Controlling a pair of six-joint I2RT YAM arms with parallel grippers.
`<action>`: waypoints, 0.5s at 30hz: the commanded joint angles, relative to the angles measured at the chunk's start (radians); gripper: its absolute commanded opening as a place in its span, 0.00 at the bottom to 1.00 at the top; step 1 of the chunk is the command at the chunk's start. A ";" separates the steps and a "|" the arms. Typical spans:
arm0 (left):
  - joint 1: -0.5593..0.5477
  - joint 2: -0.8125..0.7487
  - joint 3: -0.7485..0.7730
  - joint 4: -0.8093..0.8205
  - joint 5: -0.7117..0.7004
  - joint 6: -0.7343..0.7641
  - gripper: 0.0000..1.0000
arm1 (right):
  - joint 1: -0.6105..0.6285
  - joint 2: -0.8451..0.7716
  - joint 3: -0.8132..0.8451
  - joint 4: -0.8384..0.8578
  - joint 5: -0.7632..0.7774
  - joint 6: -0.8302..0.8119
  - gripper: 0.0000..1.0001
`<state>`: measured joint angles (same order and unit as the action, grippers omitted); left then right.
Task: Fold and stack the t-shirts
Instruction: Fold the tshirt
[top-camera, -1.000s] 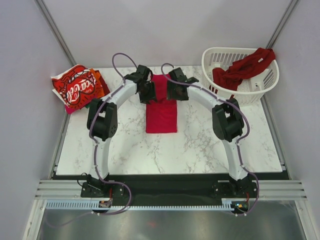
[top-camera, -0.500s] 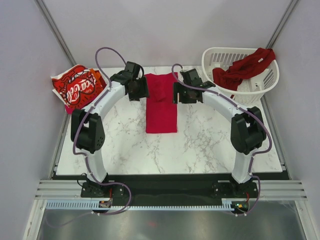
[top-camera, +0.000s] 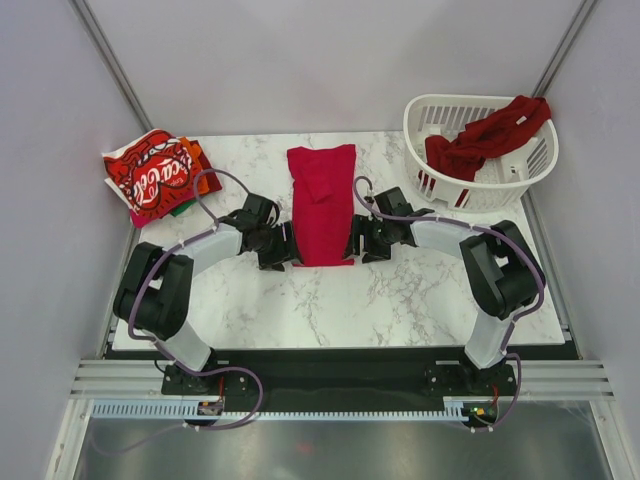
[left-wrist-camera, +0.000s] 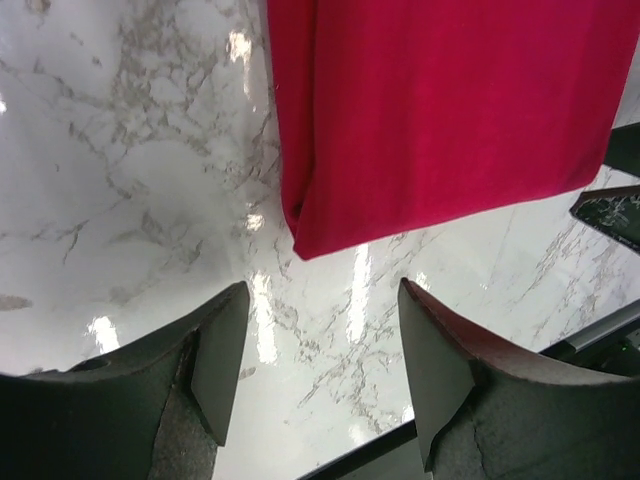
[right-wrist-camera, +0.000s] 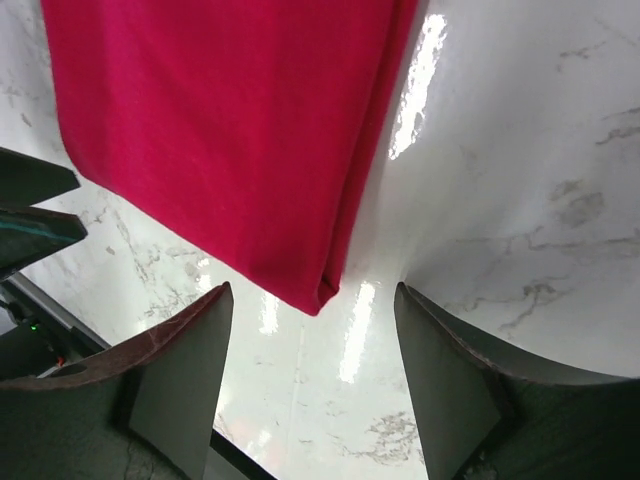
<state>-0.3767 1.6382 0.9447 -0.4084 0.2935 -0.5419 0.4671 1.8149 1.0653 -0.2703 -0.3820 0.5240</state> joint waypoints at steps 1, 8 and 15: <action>0.002 -0.031 -0.032 0.169 0.053 -0.041 0.69 | 0.007 -0.006 -0.039 0.085 -0.041 0.021 0.74; 0.004 0.012 -0.049 0.218 0.015 -0.044 0.67 | 0.008 0.029 -0.057 0.111 -0.043 0.024 0.65; 0.004 0.057 -0.057 0.260 0.026 -0.059 0.52 | 0.008 0.044 -0.056 0.134 -0.054 0.030 0.34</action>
<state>-0.3763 1.6836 0.8963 -0.2066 0.3016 -0.5755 0.4694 1.8400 1.0210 -0.1631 -0.4301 0.5526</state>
